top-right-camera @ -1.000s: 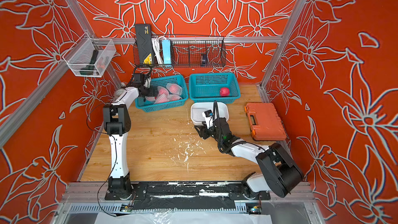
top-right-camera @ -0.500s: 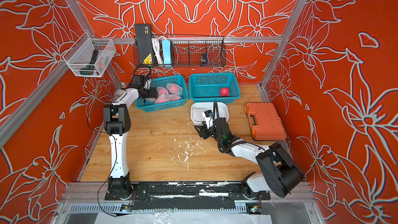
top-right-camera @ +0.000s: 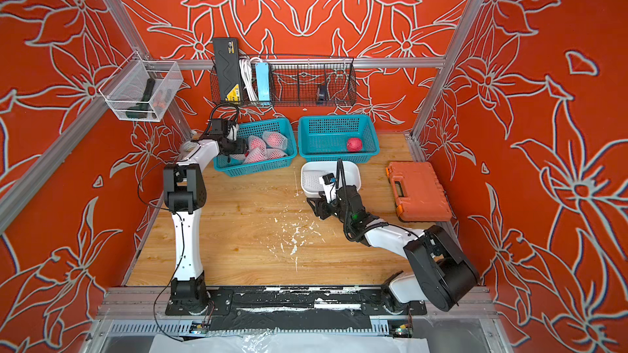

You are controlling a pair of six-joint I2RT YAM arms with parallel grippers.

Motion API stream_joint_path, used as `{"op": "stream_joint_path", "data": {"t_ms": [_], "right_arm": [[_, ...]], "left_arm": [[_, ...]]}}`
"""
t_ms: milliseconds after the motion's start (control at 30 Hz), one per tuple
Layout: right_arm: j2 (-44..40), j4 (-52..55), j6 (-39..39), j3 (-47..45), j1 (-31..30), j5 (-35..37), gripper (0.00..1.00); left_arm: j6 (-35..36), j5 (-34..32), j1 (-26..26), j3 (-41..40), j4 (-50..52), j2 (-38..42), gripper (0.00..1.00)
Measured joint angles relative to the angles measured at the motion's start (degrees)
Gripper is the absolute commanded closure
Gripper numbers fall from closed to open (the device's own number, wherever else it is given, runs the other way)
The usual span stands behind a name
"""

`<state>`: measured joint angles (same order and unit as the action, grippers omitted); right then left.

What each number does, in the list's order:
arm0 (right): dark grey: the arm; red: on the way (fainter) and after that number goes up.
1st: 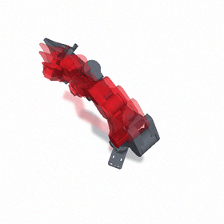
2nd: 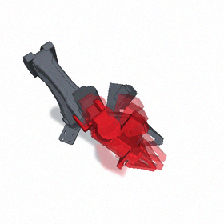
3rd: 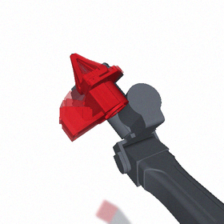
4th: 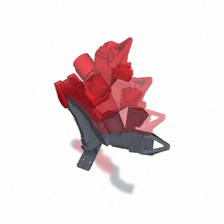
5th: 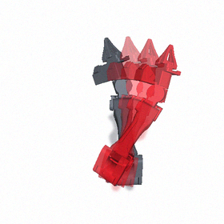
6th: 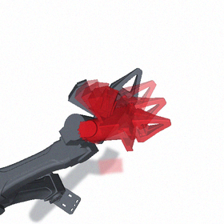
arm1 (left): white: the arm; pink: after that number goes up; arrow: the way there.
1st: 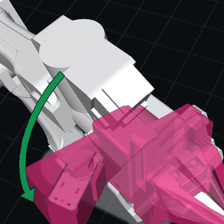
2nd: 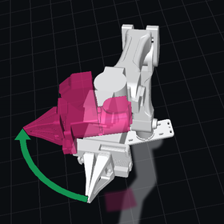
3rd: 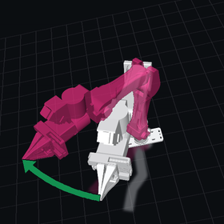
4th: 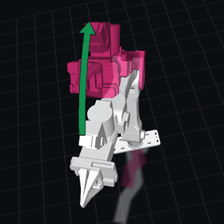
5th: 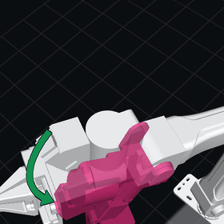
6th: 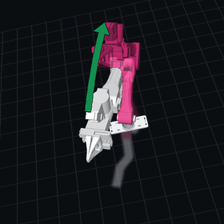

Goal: Remove foam nets from apples
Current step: Pick up the apple from the basket.

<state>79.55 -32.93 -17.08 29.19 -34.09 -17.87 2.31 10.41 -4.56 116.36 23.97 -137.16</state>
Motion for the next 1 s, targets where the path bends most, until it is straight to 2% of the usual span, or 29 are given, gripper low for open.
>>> {"op": "stream_joint_path", "data": {"t_ms": [300,633,867,1000], "right_arm": [[0.0,0.1,0.0,0.0,0.0,0.0,0.4],[-0.2,0.4,0.0,0.0,0.0,0.0,0.4],[-0.4,0.5,0.0,0.0,0.0,0.0,0.39],[-1.1,0.7,0.0,0.0,0.0,0.3,0.4]], "left_arm": [[-0.2,0.0,0.0,-2.2,2.4,4.2,0.48],[-0.9,0.2,0.0,-4.7,1.6,13.9,0.49],[-1.3,1.1,0.1,-8.5,0.1,17.4,0.49],[-2.0,2.1,0.6,-14.3,-0.9,21.6,0.48]]}}
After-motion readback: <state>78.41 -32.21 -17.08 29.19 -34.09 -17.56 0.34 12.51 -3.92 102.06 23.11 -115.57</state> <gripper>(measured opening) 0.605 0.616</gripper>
